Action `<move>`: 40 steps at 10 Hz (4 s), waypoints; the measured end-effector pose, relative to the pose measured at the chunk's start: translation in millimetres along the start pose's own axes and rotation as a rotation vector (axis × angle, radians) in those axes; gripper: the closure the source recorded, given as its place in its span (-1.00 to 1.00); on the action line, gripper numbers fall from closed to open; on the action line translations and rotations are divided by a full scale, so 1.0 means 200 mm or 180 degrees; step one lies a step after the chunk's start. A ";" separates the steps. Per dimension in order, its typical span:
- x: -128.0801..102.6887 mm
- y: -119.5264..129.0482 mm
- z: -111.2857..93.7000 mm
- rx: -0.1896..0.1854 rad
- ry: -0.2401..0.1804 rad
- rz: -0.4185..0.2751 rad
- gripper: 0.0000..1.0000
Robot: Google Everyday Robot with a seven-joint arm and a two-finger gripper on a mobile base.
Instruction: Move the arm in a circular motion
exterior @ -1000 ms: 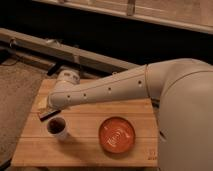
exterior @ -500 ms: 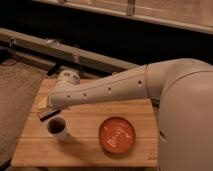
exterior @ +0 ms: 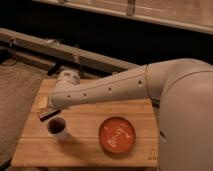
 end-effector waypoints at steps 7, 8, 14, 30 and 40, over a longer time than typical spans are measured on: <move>0.00 0.00 0.00 0.0001 -0.0001 -0.0003 -0.60; 0.00 0.00 0.00 0.0001 -0.0001 -0.0003 -0.60; 0.00 0.00 0.00 0.0001 -0.0001 -0.0003 -0.60; -0.50 0.53 -0.51 -0.0618 -0.0153 0.0355 -0.60; 0.12 1.32 -0.76 -0.1360 -0.0157 0.0953 -0.60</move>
